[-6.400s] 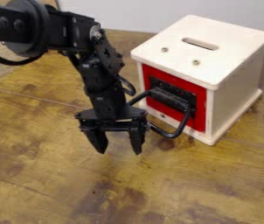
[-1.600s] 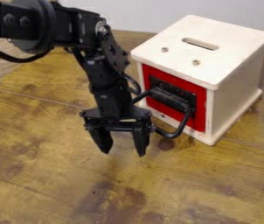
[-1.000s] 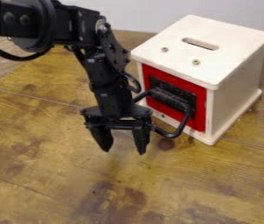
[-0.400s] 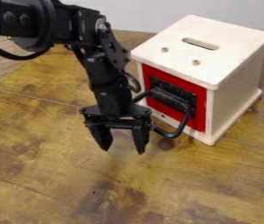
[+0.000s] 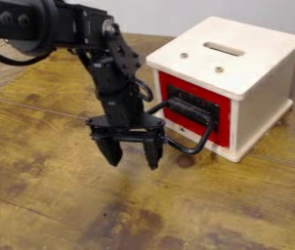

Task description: Close the drawer

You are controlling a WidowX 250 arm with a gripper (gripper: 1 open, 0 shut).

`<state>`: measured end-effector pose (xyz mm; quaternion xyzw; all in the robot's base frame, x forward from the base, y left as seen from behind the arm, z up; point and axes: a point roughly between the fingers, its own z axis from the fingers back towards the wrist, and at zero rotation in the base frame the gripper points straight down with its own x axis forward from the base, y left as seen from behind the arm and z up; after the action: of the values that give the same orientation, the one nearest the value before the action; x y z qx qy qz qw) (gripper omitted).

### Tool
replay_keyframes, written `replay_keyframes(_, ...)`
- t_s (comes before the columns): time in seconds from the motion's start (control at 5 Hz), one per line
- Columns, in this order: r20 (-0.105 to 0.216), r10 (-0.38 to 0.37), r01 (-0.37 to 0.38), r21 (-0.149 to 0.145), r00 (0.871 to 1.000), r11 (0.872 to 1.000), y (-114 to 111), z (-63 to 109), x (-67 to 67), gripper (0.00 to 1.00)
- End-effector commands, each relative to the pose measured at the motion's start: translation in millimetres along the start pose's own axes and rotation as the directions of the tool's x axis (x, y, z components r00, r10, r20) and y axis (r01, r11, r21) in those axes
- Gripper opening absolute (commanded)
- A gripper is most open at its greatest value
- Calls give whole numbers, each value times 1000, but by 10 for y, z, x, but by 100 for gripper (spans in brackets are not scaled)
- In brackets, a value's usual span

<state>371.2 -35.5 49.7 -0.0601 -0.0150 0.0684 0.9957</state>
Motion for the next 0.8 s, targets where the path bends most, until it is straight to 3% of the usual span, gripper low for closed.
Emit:
replay_keyframes(0.0,94,-2,3,-11,996,1000,15,331,86,100)
replay_keyframes(0.6,96,-11,12,-5,995,1000,22,329,64,100)
